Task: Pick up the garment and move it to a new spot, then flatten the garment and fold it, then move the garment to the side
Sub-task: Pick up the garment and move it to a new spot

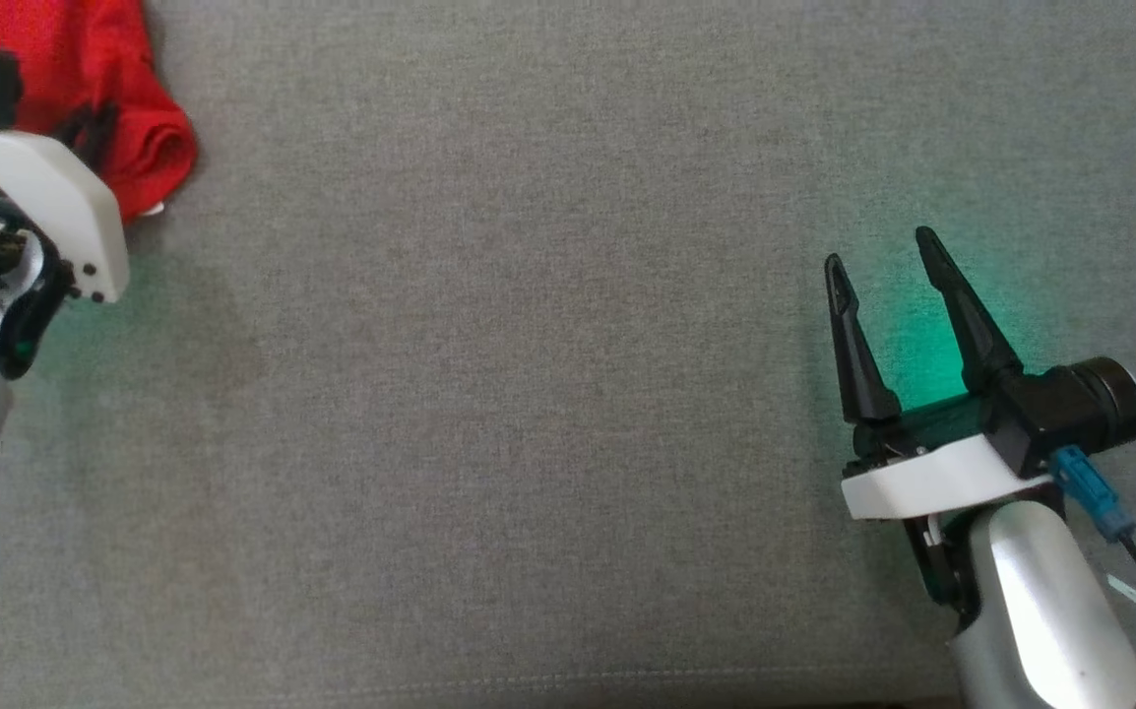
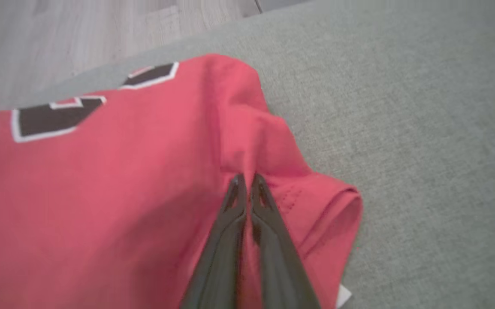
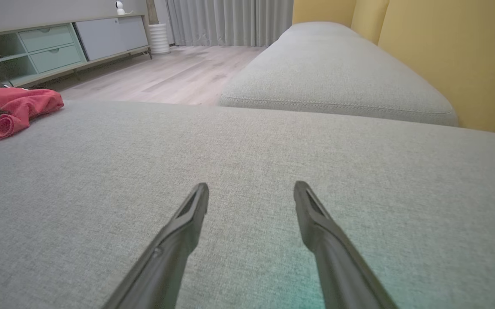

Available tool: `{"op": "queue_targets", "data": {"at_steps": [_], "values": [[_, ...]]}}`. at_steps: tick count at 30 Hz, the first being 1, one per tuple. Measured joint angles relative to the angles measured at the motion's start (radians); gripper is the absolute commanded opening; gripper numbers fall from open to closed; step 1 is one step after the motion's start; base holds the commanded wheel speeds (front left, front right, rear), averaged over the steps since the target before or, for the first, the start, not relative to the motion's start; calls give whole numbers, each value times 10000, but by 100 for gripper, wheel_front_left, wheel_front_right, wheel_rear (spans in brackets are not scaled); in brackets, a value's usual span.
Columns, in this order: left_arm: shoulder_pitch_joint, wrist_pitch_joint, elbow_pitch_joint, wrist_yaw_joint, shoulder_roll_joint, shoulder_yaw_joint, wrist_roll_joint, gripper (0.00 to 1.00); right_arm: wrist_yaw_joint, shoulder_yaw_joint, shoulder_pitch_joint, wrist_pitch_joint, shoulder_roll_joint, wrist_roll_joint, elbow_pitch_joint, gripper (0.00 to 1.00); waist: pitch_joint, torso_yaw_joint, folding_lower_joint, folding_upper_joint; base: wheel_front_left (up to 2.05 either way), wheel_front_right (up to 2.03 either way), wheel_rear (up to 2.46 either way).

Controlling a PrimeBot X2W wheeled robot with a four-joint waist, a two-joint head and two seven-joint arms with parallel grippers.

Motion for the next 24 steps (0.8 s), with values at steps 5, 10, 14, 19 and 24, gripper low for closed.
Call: {"op": "queue_targets", "data": {"at_steps": [5, 10, 14, 19, 24], "values": [[-351, -671, 188, 0, 65, -36, 259, 0, 0, -12, 2, -90, 0, 128, 251, 100, -425, 21, -1, 0, 0, 0, 0], [-766, -1076, 209, 0, 142, -52, 391, 0, 0, -27, 71, -192, 0, 303, 510, 100, -1023, 82, -1, 0, 0, 0, 0], [-881, -1264, 77, 0, 219, -190, 581, 0, 0, -65, 150, -270, 0, 449, 746, 100, -1579, 152, -2, 0, 0, 0, 0], [-1074, -1501, -290, 0, 259, -525, 794, 0, 0, -67, 570, -311, 2, 656, 1022, 100, -2351, 227, -2, 0, 0, 0, 0], [-1472, -1634, -892, 0, 159, -1070, 905, 0, 0, -90, 888, -387, 4, 869, 1231, 100, -3182, 207, -3, 0, 0, 0, 0]]}}
